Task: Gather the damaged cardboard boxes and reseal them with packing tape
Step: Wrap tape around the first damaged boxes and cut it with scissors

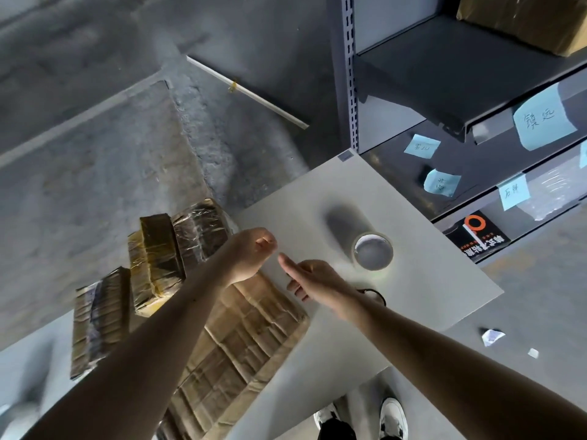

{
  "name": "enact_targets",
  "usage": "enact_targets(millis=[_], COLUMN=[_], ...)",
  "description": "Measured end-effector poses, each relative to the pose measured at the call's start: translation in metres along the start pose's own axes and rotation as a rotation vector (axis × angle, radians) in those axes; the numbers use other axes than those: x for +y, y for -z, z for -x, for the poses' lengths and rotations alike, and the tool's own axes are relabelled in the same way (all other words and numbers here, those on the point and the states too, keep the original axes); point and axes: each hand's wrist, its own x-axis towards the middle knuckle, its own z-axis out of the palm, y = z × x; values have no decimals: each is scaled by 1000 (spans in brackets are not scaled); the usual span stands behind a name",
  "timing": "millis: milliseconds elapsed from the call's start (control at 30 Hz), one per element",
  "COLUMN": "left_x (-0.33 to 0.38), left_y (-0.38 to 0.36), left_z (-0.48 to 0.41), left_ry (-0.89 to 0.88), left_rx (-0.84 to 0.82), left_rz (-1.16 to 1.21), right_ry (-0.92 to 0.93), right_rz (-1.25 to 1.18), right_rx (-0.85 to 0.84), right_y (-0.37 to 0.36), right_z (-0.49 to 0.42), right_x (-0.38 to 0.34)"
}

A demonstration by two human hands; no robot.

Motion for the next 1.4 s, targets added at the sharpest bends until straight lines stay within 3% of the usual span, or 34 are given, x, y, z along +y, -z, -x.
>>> enact_targets(millis=[133, 233, 567, 867, 1033, 1167, 1267, 1400], left_x=[-8, -10, -9, -14, -16, -24, -24, -27], left_y=[-1, -4, -12, -20, -18, -16, -15, -18], left_z=[17, 25, 38, 36, 34, 31, 30, 30], left_ry=[57, 86, 122, 31, 29, 82, 86, 87], left_rx=[44, 66, -108, -37, -1, -13, -29, -30], left_rz=[-10, 2, 48, -70, 8, 88, 98, 76], right_ry=[-42, -14, -14, -119, 209, 473, 506, 395], right_rz=[-251, -321, -183, -71, 92, 358, 418, 420], right_rx=[-124, -34, 24, 31, 174, 58, 72, -4], right_y=[-13, -19, -30, -28, -23, -39, -44, -45], right_z=[2, 2, 6, 5, 14, 27, 25, 24], right_x=[0, -5, -4, 8, -17, -12, -4, -3])
